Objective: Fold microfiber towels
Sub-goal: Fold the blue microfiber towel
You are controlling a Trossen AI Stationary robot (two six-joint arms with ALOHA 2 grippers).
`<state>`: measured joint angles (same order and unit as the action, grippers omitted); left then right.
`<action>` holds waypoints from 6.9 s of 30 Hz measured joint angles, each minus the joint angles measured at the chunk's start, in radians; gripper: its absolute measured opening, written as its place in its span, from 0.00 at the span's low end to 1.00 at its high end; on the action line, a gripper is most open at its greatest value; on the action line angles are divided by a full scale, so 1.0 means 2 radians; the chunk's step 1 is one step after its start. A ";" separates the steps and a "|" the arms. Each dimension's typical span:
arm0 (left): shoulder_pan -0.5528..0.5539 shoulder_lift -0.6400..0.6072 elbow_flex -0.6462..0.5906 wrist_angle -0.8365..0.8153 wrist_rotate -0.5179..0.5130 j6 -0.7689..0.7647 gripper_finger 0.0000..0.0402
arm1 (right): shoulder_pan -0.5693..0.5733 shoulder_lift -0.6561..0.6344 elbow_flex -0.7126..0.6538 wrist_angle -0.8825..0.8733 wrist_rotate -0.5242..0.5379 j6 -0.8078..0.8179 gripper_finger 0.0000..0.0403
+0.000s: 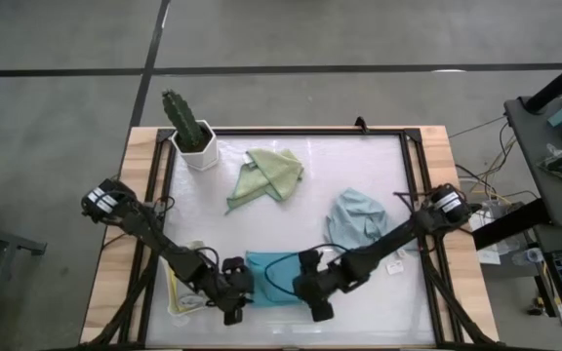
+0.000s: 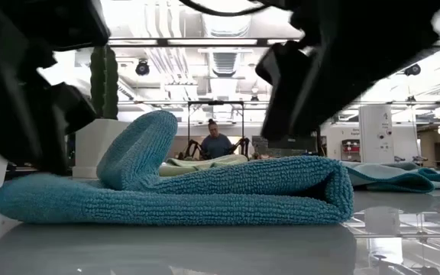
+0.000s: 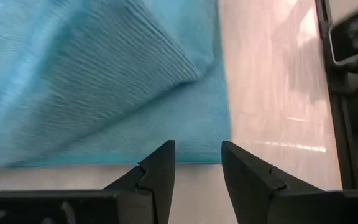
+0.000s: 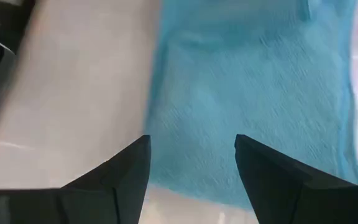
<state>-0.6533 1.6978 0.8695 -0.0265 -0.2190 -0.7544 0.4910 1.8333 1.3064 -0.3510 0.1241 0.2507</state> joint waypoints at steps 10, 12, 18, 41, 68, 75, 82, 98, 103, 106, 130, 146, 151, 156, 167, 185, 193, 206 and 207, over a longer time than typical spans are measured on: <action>-0.025 0.019 0.029 -0.001 -0.061 -0.012 0.29 | 0.024 0.014 -0.028 0.087 0.022 0.023 0.49; -0.028 0.030 0.036 0.005 -0.068 -0.013 0.29 | 0.028 0.017 -0.029 0.089 0.025 0.023 0.46; -0.028 0.068 0.042 -0.001 -0.078 -0.017 0.29 | 0.027 0.017 -0.033 0.085 0.030 0.024 0.34; -0.027 0.069 0.042 -0.017 -0.069 -0.039 0.29 | 0.037 0.005 -0.043 0.039 0.009 0.046 0.02; -0.027 -0.065 0.051 -0.109 -0.034 -0.034 0.29 | 0.034 -0.017 -0.015 0.021 -0.001 -0.034 0.36; -0.027 -0.021 0.041 -0.075 -0.065 -0.034 0.29 | 0.026 -0.015 -0.060 0.143 0.098 -0.090 0.26; -0.027 0.028 0.045 -0.045 -0.025 -0.026 0.29 | -0.012 -0.014 -0.163 0.355 0.114 -0.091 0.11; -0.027 0.004 0.044 -0.043 -0.013 -0.035 0.29 | -0.038 -0.014 -0.269 0.452 0.151 -0.043 0.02; -0.025 -0.007 0.051 -0.042 -0.022 -0.012 0.29 | -0.037 -0.017 -0.264 0.452 0.149 -0.044 0.02; -0.021 -0.007 0.049 -0.043 -0.044 -0.007 0.29 | -0.036 -0.029 -0.262 0.451 0.143 -0.024 0.02; 0.059 0.090 0.048 0.042 -0.103 0.055 0.29 | -0.036 -0.101 -0.238 0.180 -0.046 0.370 0.43; 0.062 0.093 0.046 0.045 -0.104 0.054 0.29 | -0.016 -0.091 -0.238 0.185 -0.047 0.438 0.49; 0.062 0.093 0.046 0.047 -0.103 0.054 0.29 | -0.016 -0.090 -0.238 0.196 -0.024 0.435 0.49; 0.062 0.093 0.045 0.047 -0.103 0.054 0.29 | -0.017 -0.078 -0.238 0.225 -0.006 0.426 0.49; 0.066 0.092 0.046 0.049 -0.101 0.053 0.29 | -0.022 -0.021 -0.238 0.356 0.000 0.415 0.49; 0.071 0.087 0.048 0.048 -0.115 0.082 0.29 | -0.051 -0.016 -0.227 0.376 0.006 0.308 0.04; 0.072 0.053 0.045 0.044 -0.116 0.113 0.29 | -0.086 -0.043 -0.227 0.314 -0.069 0.286 0.02; 0.069 0.010 0.044 0.013 -0.108 0.157 0.29 | -0.124 -0.138 -0.227 0.072 -0.071 0.266 0.02; 0.067 0.012 0.044 0.015 -0.102 0.157 0.29 | -0.125 -0.141 -0.227 0.069 -0.071 0.266 0.02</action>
<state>-0.5186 1.7219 0.9565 0.0033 -0.4234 -0.4407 0.2416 1.5519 0.8528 -0.2128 -0.0174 0.7821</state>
